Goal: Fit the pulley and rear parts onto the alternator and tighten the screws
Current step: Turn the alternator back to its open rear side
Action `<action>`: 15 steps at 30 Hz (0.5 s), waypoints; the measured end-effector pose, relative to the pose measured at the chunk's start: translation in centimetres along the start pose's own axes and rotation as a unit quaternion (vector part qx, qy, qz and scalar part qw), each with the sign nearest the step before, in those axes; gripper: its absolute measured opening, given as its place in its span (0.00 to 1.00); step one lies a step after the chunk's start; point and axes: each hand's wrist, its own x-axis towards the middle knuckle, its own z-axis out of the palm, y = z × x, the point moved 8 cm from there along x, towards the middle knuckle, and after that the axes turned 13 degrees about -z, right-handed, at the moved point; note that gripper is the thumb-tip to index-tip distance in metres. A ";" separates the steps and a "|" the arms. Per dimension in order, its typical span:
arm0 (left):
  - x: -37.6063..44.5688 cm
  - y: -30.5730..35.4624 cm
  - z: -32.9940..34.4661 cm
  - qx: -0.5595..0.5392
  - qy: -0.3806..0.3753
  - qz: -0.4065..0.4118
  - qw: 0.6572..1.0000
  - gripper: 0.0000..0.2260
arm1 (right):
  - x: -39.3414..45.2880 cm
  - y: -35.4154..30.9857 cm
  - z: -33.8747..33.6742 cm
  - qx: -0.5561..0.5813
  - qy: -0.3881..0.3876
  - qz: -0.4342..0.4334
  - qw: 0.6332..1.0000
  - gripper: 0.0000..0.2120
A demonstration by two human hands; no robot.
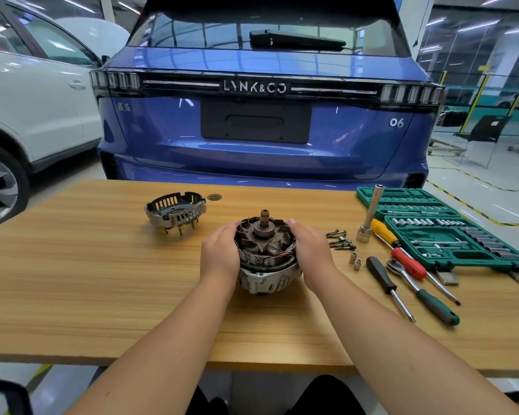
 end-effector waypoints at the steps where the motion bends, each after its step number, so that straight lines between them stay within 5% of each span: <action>1: 0.1 0.0 0.0 0.001 0.002 0.001 1.000 0.13 | 0.0 0.1 0.0 0.005 -0.002 0.005 1.000 0.32; 15: -0.3 0.3 -0.1 0.018 0.014 0.004 1.000 0.13 | 0.2 0.7 0.1 0.037 -0.023 0.004 0.999 0.30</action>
